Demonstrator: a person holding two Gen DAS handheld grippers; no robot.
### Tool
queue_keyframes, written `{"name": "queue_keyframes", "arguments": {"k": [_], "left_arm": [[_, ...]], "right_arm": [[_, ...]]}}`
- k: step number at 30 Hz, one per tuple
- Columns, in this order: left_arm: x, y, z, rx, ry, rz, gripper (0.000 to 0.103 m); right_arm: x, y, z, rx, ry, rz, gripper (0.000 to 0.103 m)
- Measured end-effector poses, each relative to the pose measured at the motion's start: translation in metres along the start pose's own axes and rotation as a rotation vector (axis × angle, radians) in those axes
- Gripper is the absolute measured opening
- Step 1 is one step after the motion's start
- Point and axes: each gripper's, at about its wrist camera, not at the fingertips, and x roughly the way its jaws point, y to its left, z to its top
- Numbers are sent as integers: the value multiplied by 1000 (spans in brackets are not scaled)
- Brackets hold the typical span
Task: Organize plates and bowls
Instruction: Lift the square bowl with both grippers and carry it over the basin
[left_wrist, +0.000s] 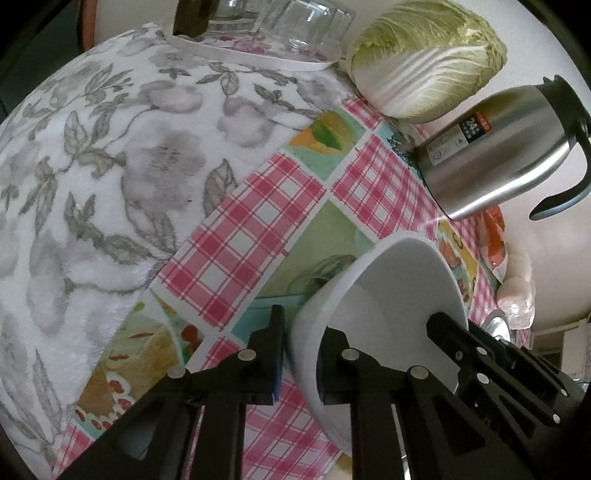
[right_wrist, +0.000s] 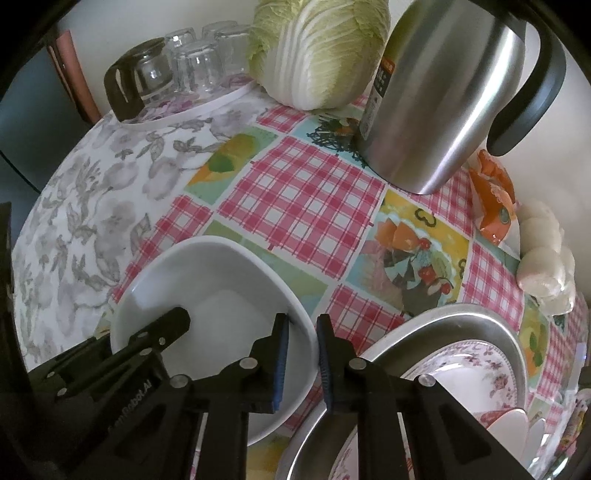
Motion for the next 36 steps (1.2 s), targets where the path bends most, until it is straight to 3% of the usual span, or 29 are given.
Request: {"name": "queue_keyframes", "arguments": {"k": [12,23,36], "left_arm": [[-57,-8,-2,32,-110,-4,15],[-113,-42,-33,104,-214,-38,15],[-127,-88,-70,256,-211,-87,15]], "right_arm": [[-47,3,3,21,-53,51,17],[-109,-20,-22,52,-96,48,17],[-145,-71,-73,193,-139,76,17]]}}
